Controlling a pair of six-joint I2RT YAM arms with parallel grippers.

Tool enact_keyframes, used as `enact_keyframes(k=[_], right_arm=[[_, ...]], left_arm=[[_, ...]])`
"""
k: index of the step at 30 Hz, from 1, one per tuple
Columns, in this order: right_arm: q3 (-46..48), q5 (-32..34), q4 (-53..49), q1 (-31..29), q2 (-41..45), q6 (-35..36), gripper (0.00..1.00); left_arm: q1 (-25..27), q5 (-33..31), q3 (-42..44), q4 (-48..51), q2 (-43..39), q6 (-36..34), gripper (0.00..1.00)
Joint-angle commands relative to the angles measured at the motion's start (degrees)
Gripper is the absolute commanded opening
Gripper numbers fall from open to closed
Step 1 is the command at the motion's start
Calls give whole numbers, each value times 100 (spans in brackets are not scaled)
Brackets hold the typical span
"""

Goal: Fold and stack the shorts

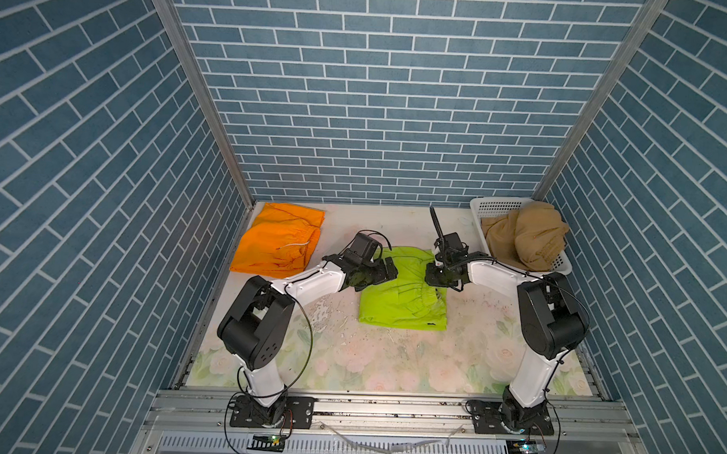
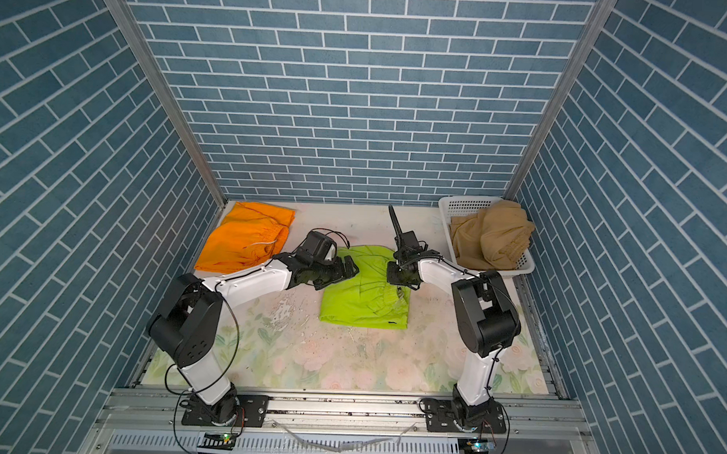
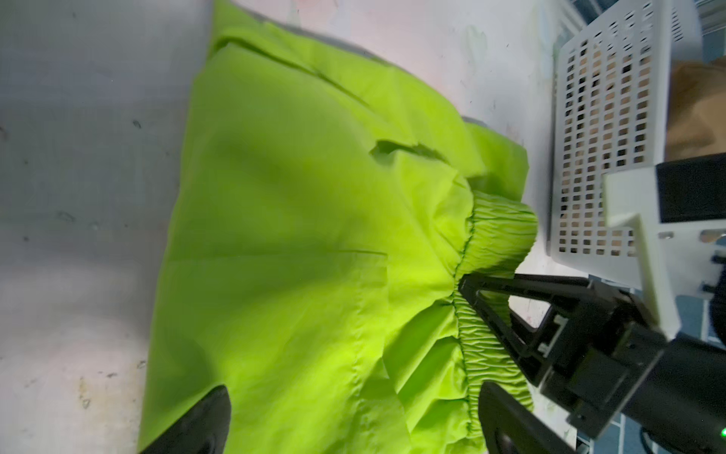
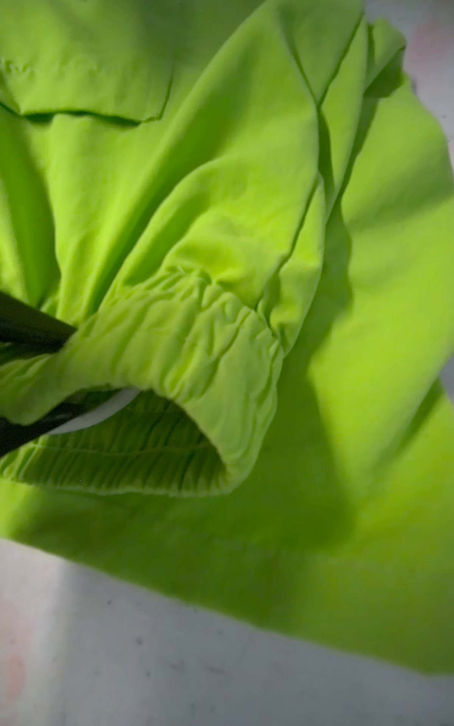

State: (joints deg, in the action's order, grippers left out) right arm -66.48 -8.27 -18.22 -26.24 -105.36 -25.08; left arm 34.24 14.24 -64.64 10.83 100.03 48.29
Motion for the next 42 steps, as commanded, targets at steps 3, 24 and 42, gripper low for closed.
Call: enact_keyframes(k=[3,24,42], right_arm=[[104,-227,134,17,-100,120,46],[1346,-2,-151,117,2016,171,99],[1945,-314,-85,629,2590,-23,99]], left_arm=[[162,-128,278,-170,172,58,100],[-328,-696,-189,1426,-375,-1224,100],[-727,490,-523,1335,959,-1744,87]])
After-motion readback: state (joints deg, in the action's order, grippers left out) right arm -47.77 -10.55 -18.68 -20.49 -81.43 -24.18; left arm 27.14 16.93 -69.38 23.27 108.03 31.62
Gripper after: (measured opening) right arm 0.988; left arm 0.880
